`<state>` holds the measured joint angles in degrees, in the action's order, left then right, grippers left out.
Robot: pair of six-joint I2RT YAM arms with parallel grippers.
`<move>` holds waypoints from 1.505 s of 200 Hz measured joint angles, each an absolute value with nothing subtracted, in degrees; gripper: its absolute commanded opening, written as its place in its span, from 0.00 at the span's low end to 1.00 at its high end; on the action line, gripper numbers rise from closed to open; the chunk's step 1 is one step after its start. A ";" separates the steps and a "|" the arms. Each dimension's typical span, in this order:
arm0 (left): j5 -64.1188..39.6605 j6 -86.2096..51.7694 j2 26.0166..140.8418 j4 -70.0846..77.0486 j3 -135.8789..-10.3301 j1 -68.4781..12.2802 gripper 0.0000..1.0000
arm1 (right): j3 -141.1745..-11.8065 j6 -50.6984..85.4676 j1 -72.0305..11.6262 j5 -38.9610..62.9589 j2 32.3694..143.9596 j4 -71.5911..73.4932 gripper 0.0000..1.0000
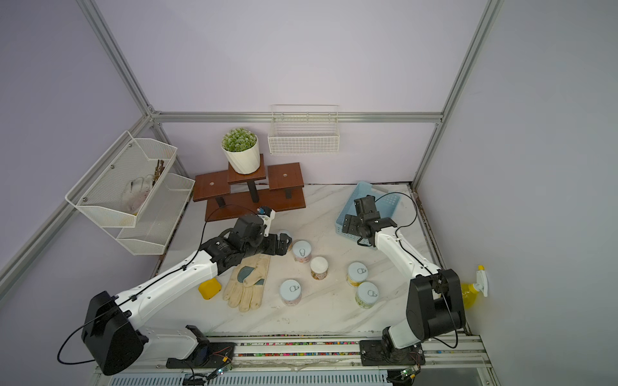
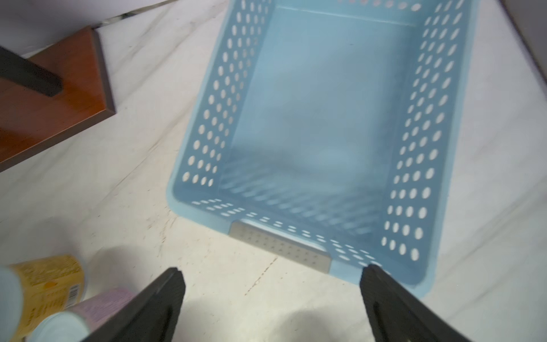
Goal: Put the canned food in the basket
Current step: Adjust the basket at the center of the board.
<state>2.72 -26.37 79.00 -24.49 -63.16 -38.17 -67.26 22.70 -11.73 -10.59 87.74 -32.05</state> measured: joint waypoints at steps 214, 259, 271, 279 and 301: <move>-6.13 -33.98 84.09 -16.99 -63.81 -33.41 1.00 | -73.41 14.06 -9.04 5.34 102.08 -43.90 0.99; -8.75 -35.46 84.07 -17.23 -63.81 -30.61 1.00 | -75.50 15.88 -16.99 6.55 102.56 -44.40 0.99; -9.41 -35.92 84.07 -17.28 -63.81 -30.35 1.00 | -77.21 16.62 -18.98 7.46 103.39 -44.16 0.99; -9.87 -36.21 84.07 -17.26 -63.81 -30.28 1.00 | -78.39 17.12 -20.34 8.10 104.16 -43.90 0.99; -10.83 -36.93 84.12 -17.23 -63.81 -29.91 1.00 | -80.58 18.55 -22.90 10.39 106.19 -42.44 0.99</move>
<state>-10.83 -36.93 84.12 -17.23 -63.81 -29.91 -80.58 18.55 -22.90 10.39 106.19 -42.44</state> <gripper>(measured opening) 0.998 0.988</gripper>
